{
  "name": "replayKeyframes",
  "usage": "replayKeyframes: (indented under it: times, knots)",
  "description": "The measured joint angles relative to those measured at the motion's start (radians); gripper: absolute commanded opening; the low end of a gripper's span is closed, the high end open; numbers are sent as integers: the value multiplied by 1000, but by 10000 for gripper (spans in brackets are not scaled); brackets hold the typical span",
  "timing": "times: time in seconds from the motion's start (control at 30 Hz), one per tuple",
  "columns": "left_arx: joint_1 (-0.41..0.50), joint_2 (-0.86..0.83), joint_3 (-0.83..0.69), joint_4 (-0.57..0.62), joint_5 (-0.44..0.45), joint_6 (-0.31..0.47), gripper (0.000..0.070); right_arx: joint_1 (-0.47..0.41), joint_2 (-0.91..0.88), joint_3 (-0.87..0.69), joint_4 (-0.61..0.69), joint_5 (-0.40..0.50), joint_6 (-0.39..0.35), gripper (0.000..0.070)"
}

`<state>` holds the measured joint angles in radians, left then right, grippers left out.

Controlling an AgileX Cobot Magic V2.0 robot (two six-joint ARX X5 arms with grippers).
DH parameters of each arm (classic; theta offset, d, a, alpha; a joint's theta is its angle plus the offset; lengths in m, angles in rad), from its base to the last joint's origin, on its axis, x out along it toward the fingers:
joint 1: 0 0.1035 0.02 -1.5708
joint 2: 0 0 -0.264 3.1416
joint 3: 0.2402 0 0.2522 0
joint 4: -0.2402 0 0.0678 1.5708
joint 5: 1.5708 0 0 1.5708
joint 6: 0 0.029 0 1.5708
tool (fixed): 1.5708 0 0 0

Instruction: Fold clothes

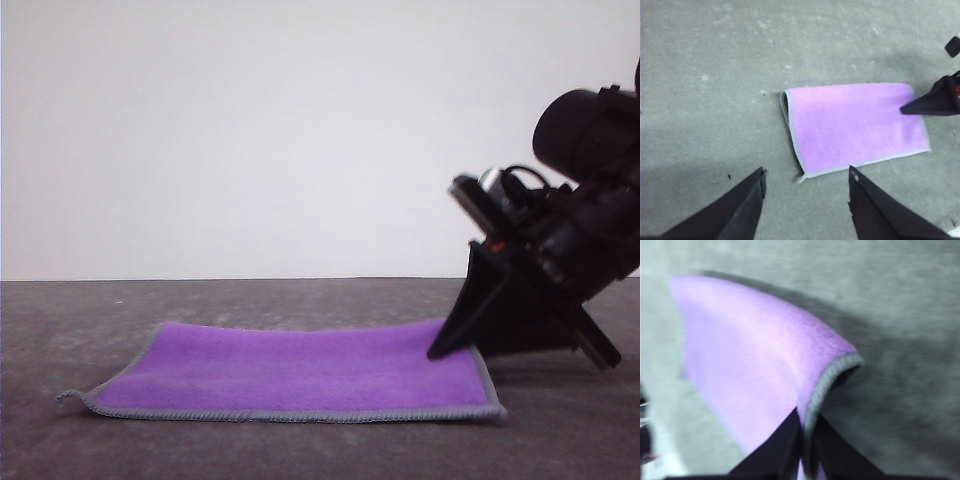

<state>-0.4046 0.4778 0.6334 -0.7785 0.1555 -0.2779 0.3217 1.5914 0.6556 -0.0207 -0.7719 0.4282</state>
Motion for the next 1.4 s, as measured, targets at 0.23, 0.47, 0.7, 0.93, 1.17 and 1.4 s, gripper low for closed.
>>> replayKeyframes:
  times: [0.23,0.47,0.7,0.93,1.17,1.4]
  knots:
    - [0,0,0,-2,0,0,313,45,-56,30,3,-67,22,0]
    - [0,0,0,-11,0,0,313,171,-49,99,90,-35,68,0]
    - [0,0,0,-31,0,0,313,277,56,232,149,-12,128,0]
    - [0,0,0,-25,0,0,313,360,213,369,145,-10,139,0]
    - [0,0,0,-25,0,0,313,403,295,420,142,-2,145,337]
    - [0,0,0,-25,0,0,313,370,249,421,81,-22,133,342]
